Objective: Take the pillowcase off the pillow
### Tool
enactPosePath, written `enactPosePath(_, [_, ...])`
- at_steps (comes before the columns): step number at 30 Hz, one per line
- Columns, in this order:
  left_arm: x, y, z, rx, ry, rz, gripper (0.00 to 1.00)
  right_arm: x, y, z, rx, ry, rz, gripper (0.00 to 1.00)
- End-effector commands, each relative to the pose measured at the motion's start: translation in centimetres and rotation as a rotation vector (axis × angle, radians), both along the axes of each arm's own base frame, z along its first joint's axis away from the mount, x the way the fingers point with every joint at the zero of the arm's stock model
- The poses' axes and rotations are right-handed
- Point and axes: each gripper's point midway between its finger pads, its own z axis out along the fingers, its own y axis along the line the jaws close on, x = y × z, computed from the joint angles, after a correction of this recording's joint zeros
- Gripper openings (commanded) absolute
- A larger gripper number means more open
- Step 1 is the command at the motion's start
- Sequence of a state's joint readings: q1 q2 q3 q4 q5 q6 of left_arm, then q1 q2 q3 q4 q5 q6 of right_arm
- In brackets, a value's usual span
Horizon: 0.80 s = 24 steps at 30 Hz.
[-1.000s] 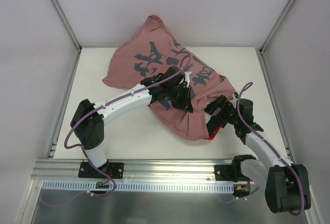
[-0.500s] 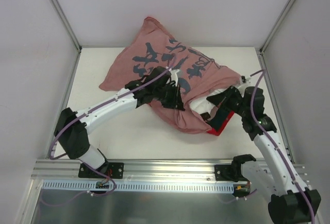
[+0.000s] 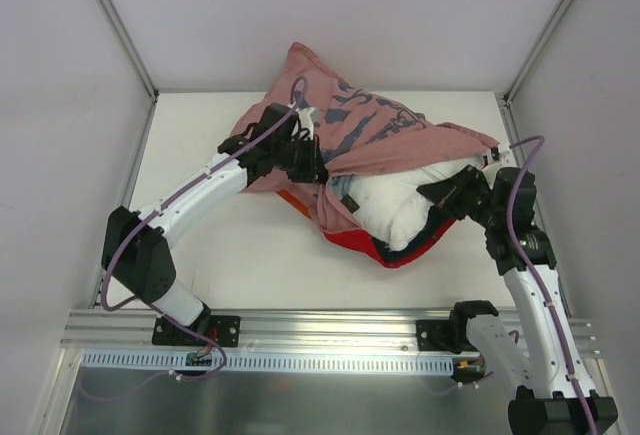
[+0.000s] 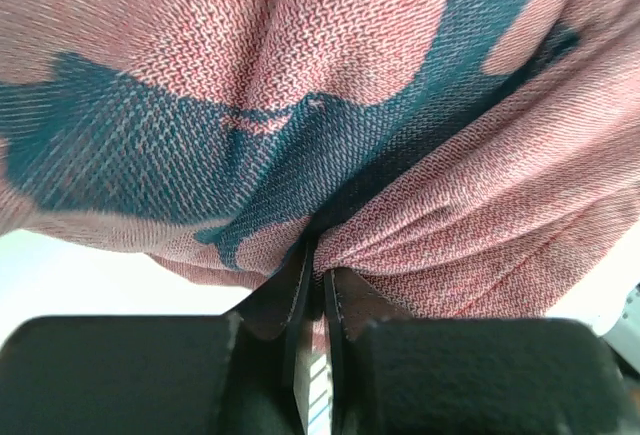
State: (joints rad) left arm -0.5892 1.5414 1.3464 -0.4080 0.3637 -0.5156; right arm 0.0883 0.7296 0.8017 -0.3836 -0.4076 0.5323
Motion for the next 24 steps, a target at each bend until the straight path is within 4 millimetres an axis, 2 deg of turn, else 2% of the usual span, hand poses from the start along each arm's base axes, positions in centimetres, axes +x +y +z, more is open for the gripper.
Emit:
enactPosePath(1, [-2.2,-0.6,-0.9,0.020,0.074,-0.091,0.04,2.1,-0.3,5.7,0.050,-0.172,-0.042,0.01])
enactPosePath(2, [-2.4,-0.7,-0.6,0.020,0.059,-0.095,0.08,2.4,-0.2,5.8,0.056,-0.168,-0.036,0.01])
enactPosePath(3, [-2.6,-0.7,0.0,0.018,0.039,-0.095,0.28,2.6,-0.1,6.3,0.062,-0.181,-0.033,0.01])
enactPosePath(6, [-4.1,-1.1,2.0,0.005,-0.026,-0.127,0.72,3.0,0.2,7.4,0.080,-0.192,-0.022,0.01])
enactPosePath(7, [-4.6,-0.8,2.6,0.007,-0.039,-0.128,0.92,3.1,0.3,8.1,0.085,-0.207,-0.017,0.01])
enactPosePath(8, [-4.8,-0.7,2.9,0.012,-0.051,-0.123,0.98,3.1,0.5,8.2,0.087,-0.208,-0.012,0.01])
enactPosePath(12, [-5.5,-0.1,4.5,0.015,-0.085,-0.099,0.99,3.1,0.9,8.3,0.091,-0.206,0.004,0.01])
enactPosePath(13, [-5.5,0.1,5.8,0.004,-0.118,-0.091,0.99,3.0,1.1,8.2,0.095,-0.201,0.011,0.01])
enactPosePath(16, [-5.2,0.2,7.5,0.023,-0.188,-0.073,0.90,2.5,1.7,7.5,0.102,-0.189,0.030,0.01])
enactPosePath(18, [-5.0,0.1,8.1,0.049,-0.232,-0.069,0.90,2.2,1.8,7.3,0.102,-0.186,0.033,0.01])
enactPosePath(19, [-5.0,0.0,8.1,0.059,-0.240,-0.067,0.90,2.0,1.8,7.2,0.101,-0.186,0.033,0.01])
enactPosePath(21, [-4.8,-0.6,7.8,0.087,-0.258,-0.072,0.99,1.7,1.7,7.0,0.094,-0.180,0.030,0.01])
enactPosePath(23, [-4.7,-1.2,8.0,0.097,-0.275,-0.084,0.99,1.4,1.6,6.6,0.077,-0.173,0.033,0.01])
enactPosePath(24, [-4.4,-1.7,9.3,0.091,-0.319,-0.093,0.99,1.3,1.6,6.3,0.073,-0.165,0.037,0.01])
